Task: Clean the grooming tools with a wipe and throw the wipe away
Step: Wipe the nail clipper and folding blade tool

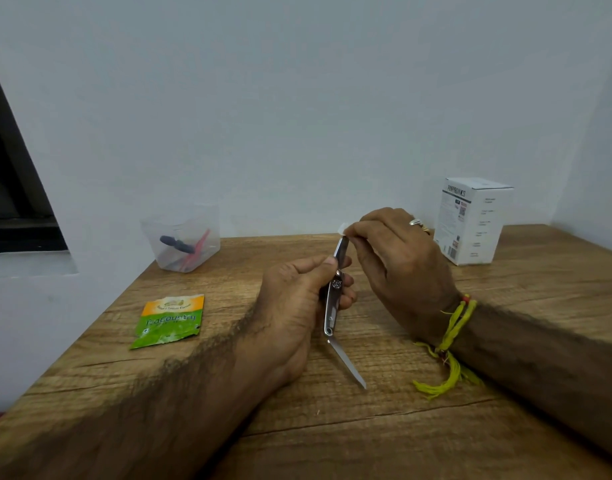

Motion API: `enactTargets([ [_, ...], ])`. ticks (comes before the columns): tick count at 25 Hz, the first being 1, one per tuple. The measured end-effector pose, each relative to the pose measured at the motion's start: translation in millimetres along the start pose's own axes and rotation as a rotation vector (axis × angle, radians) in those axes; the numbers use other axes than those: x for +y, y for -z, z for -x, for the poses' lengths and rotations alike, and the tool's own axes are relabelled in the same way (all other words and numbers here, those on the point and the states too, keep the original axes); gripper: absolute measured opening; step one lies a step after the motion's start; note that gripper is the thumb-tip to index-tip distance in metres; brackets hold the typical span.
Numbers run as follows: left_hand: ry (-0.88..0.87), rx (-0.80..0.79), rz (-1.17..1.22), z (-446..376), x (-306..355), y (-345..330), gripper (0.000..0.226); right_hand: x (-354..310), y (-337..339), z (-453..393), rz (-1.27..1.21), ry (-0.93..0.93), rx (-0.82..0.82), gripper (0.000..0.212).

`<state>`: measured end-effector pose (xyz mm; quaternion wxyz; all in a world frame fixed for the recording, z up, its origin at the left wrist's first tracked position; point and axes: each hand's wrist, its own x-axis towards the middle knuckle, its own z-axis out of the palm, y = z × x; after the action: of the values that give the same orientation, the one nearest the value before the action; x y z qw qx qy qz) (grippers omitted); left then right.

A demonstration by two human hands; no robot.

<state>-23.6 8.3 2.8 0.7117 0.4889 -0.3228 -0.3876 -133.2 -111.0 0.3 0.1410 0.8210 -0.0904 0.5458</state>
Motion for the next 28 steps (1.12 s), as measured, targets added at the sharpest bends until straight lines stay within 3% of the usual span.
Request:
enactTargets([
  [28,0.047,-0.115,0.057,-5.5,0.2,5.1,0.024,3.7,3.2,0.9,-0.038,-0.022,-0.027,0.011],
])
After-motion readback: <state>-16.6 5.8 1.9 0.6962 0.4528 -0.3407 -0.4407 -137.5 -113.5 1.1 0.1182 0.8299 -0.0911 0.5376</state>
